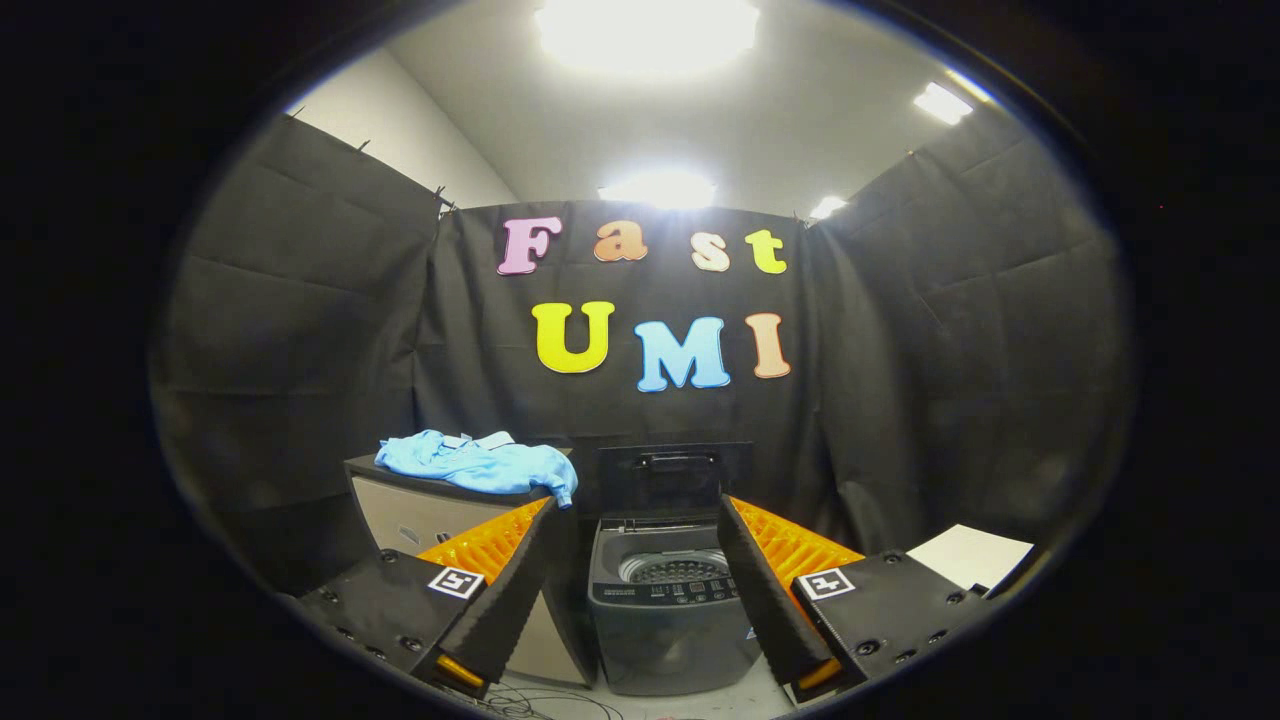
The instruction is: Put the clothes into the washing machine and then close the washing machine lid.
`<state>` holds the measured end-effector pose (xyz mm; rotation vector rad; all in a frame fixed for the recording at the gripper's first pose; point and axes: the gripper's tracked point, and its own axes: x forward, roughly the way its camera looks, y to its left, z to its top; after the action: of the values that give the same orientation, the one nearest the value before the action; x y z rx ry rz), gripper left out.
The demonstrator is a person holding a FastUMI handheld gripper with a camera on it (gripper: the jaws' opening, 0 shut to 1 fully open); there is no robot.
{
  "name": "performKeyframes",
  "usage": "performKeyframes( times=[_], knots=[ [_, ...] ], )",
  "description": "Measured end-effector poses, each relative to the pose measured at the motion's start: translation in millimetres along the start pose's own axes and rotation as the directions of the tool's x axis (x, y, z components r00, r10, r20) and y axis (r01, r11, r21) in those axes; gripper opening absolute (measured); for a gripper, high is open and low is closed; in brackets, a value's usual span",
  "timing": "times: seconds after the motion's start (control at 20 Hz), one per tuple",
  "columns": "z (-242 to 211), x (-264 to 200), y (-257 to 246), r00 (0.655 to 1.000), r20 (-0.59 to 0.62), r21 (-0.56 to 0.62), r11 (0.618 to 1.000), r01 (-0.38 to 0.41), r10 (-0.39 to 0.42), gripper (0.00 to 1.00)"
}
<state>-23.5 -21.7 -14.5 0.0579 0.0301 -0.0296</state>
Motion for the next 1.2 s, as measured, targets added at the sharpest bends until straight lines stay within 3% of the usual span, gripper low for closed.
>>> performKeyframes(
  times=[0.6,1.2],
  knots=[
    [27.5,17.9,22.7,0.995,0.039,-0.017,0.996,-0.088,0.088,0.98],
    [39.7,108.0,71.3,0.974,0.016,-0.009,0.974,-0.226,0.226,0.98]
  ],
)
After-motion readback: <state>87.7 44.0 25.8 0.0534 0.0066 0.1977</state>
